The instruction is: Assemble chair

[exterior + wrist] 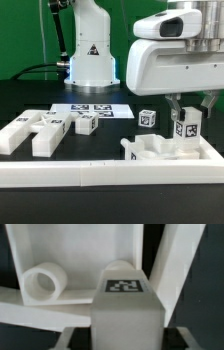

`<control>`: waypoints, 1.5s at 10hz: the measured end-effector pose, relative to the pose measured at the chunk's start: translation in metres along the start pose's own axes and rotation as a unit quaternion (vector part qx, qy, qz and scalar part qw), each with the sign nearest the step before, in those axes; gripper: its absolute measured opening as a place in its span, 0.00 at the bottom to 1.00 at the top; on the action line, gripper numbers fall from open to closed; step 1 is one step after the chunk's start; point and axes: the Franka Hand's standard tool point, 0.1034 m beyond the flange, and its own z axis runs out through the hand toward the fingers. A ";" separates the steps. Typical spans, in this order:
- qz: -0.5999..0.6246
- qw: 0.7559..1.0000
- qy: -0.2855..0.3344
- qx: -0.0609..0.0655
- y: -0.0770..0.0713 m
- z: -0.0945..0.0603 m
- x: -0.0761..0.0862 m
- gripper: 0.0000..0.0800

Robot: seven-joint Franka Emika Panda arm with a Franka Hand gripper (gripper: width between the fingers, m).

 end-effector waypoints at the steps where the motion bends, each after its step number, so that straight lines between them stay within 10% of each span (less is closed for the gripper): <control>1: 0.041 0.999 0.000 0.000 0.000 0.000 0.000 0.36; 8: 0.365 0.931 0.017 0.002 -0.007 0.001 0.000 0.36; 15: 0.622 0.783 0.010 0.017 -0.005 0.002 0.000 0.36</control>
Offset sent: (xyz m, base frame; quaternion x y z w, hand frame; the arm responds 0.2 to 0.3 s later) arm -0.0096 -0.0050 -0.0105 -0.0281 0.0060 0.2963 0.9547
